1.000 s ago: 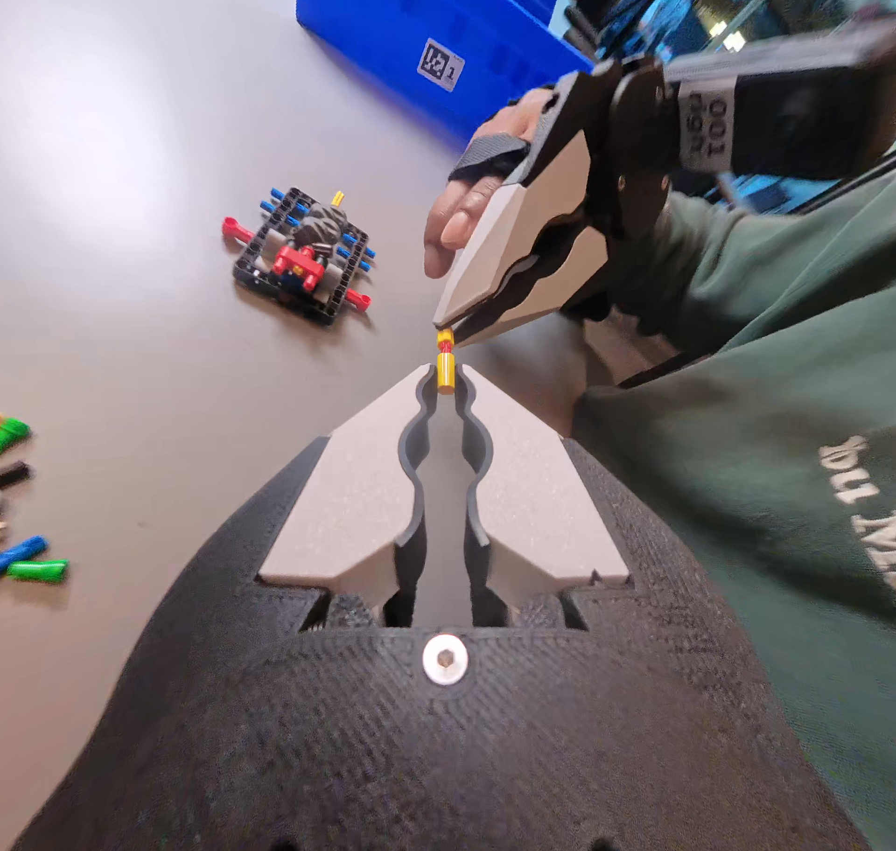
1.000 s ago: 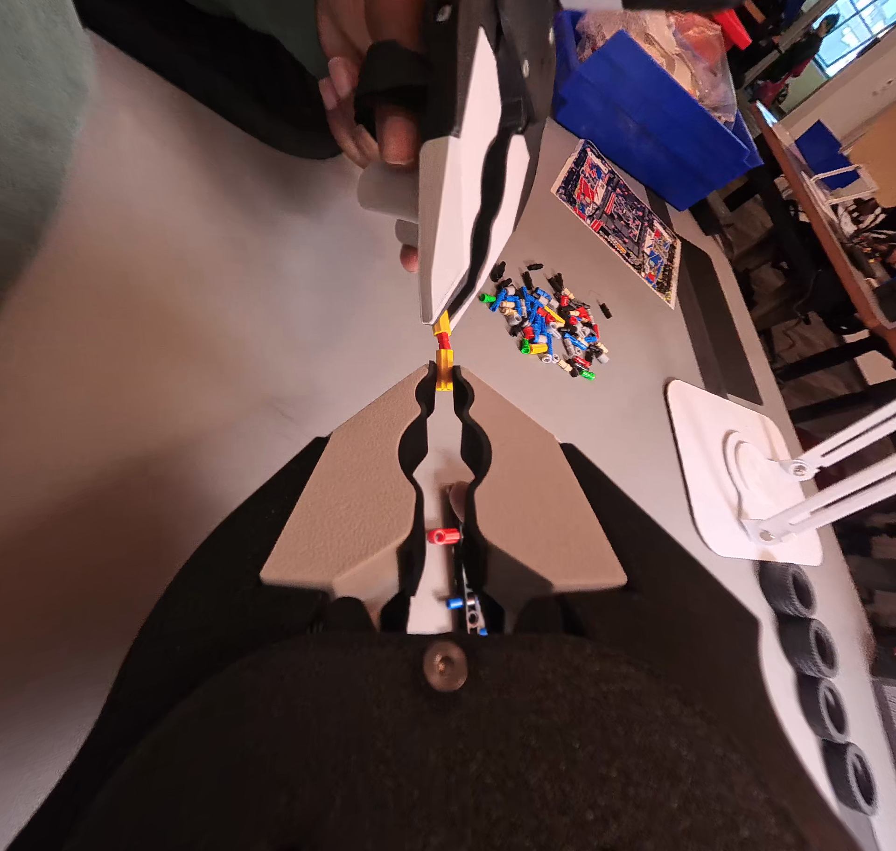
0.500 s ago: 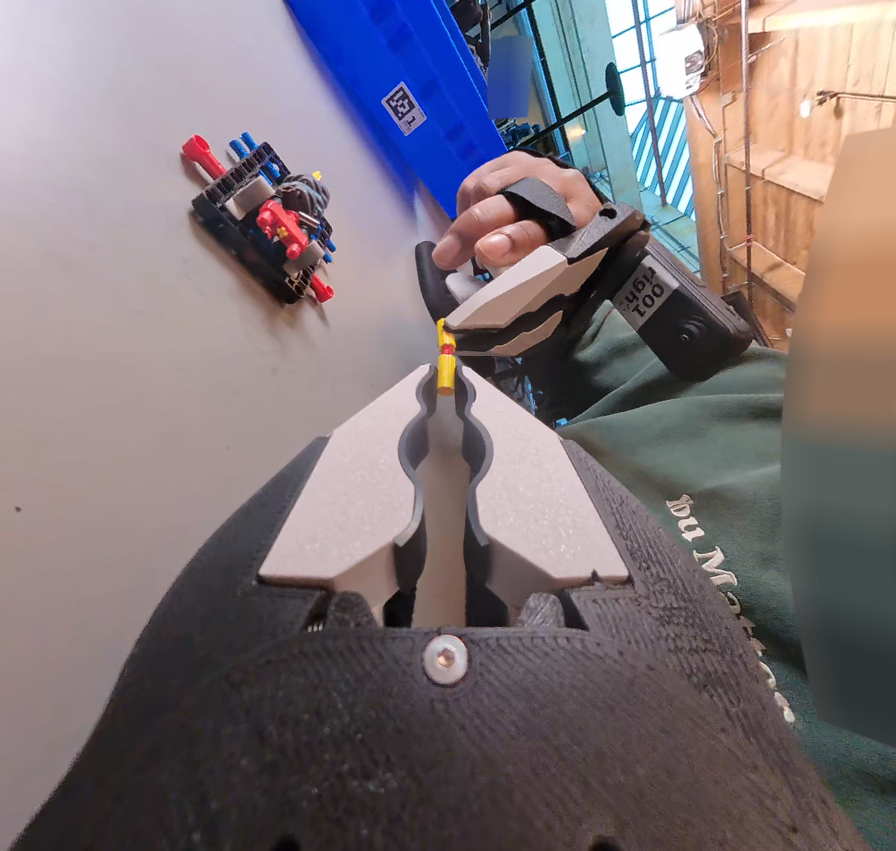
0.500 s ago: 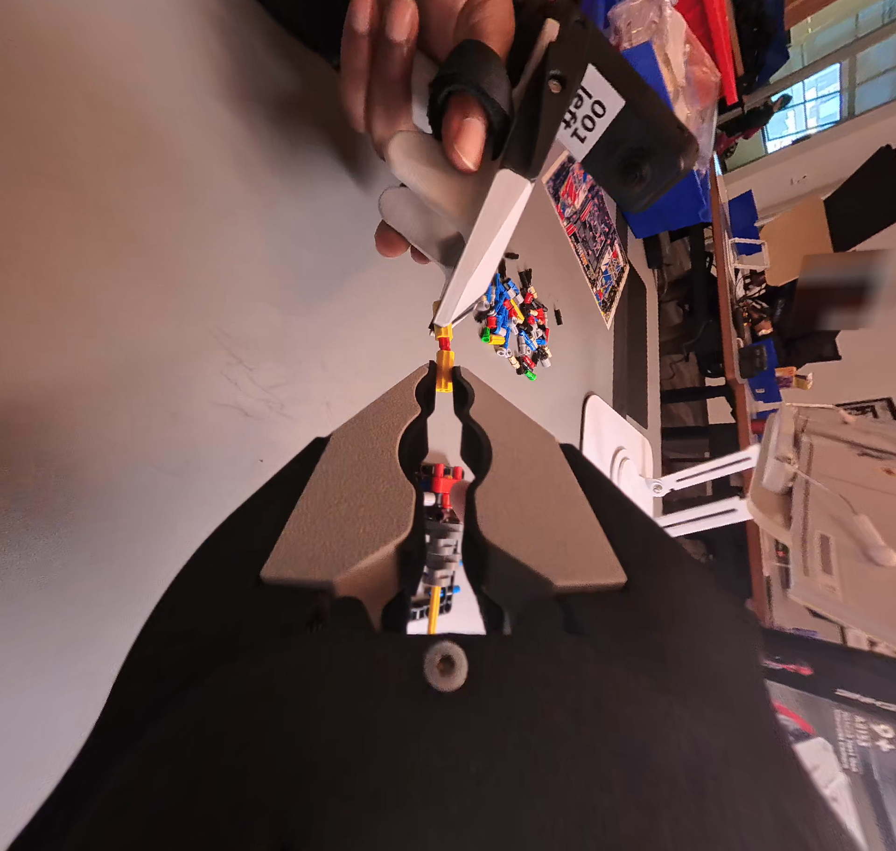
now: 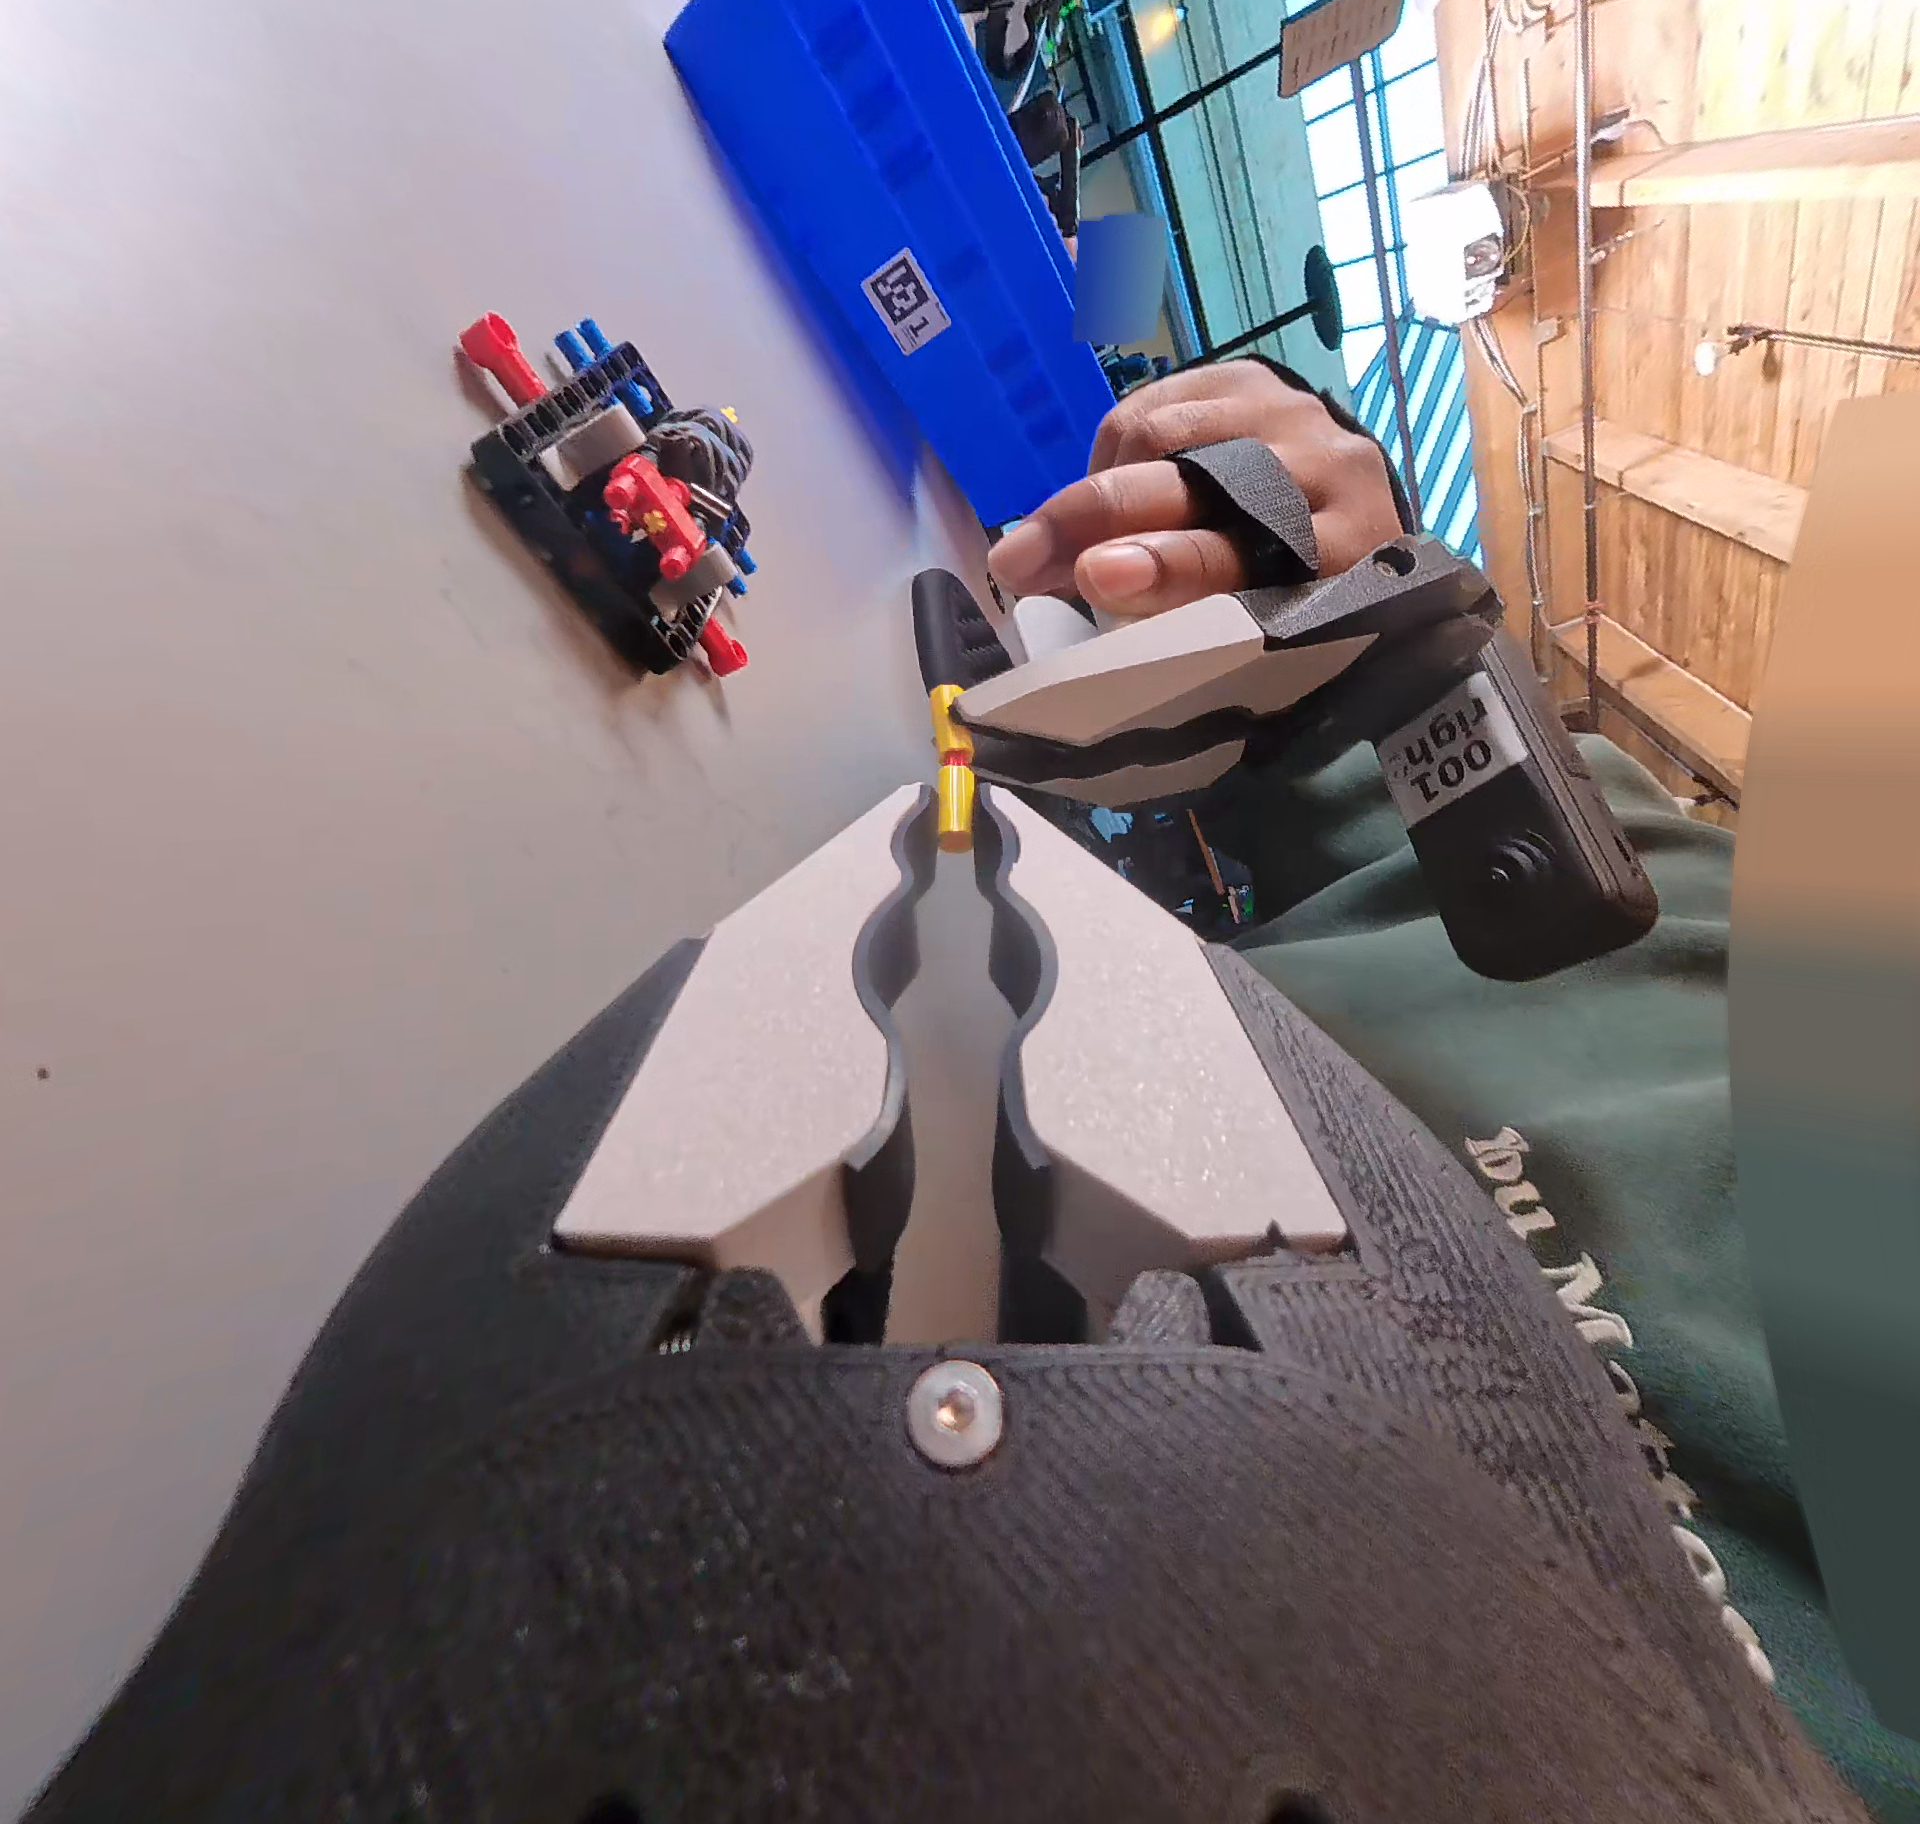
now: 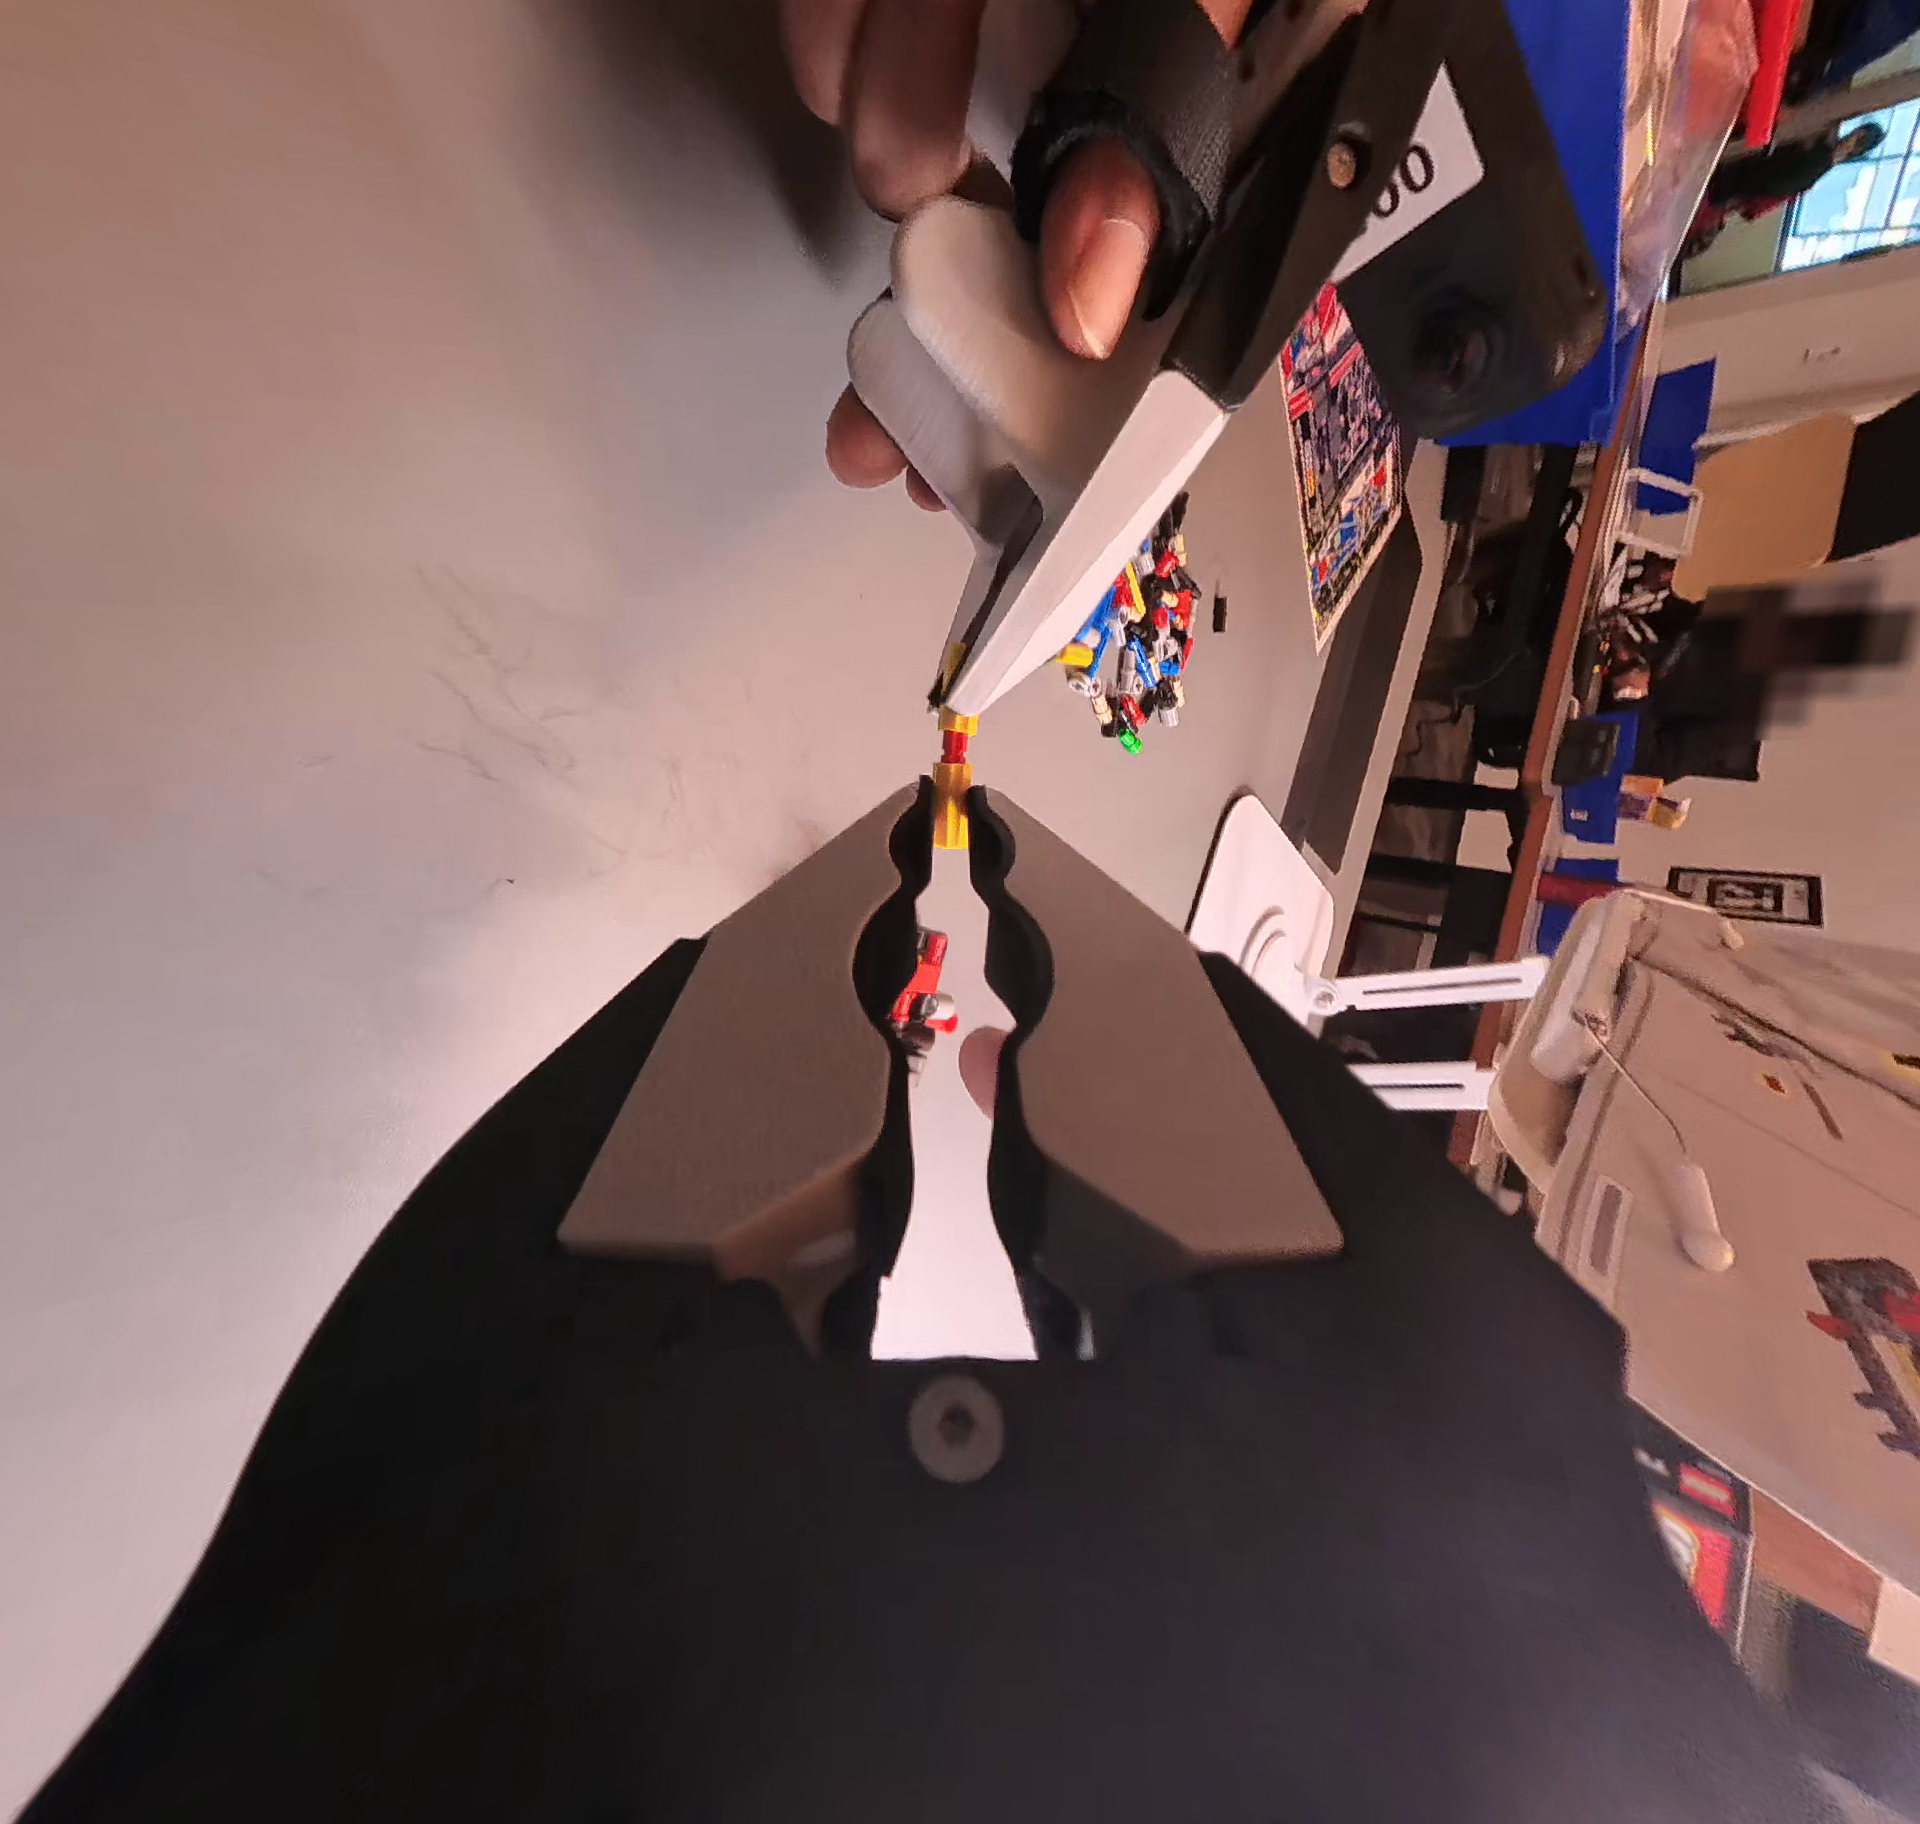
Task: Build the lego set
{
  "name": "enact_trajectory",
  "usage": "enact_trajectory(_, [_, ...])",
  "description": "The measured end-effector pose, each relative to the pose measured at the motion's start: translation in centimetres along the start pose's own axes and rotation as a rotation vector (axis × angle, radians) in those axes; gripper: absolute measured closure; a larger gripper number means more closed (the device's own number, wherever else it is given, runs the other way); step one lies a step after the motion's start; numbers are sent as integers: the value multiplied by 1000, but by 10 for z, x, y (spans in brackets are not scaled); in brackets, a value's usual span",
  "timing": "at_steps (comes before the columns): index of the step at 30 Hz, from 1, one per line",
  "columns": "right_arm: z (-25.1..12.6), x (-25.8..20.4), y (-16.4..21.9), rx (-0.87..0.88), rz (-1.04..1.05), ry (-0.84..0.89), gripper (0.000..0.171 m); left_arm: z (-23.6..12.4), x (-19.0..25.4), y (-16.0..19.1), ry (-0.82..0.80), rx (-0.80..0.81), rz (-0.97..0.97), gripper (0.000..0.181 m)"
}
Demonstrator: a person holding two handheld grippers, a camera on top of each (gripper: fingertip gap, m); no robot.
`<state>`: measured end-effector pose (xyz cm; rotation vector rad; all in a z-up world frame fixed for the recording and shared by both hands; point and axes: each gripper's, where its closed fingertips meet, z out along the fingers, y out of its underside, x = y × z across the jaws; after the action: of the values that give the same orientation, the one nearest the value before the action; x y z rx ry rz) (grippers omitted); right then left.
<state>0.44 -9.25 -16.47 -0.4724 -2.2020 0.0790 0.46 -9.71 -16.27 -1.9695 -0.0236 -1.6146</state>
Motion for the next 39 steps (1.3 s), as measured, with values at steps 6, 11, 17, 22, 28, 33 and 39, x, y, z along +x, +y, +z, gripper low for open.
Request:
enact_trajectory(6, [4,1,7,-94,38,32,168,3,-5,-6,-33,67,-22,177])
enact_trajectory(11, [8,3,12,-155,29,67,168,3,-9,-9,-62,98,-7,177])
enact_trajectory(17, [1,17,7,-29,142,70,166,-3,5,-16,-13,116,85,176])
enact_trajectory(22, [-18,32,-2,118,288,29,146,-7,29,-20,78,131,172,176])
enact_trajectory(28, [-46,43,-11,612,937,-242,135,-15,61,-24,217,153,274,177])
enact_trajectory(33, [-54,47,-20,809,1058,-331,144,-11,68,-19,230,129,311,177])
enact_trajectory(39, [-57,47,-26,818,1024,-334,158,-7,70,-17,227,111,324,177])
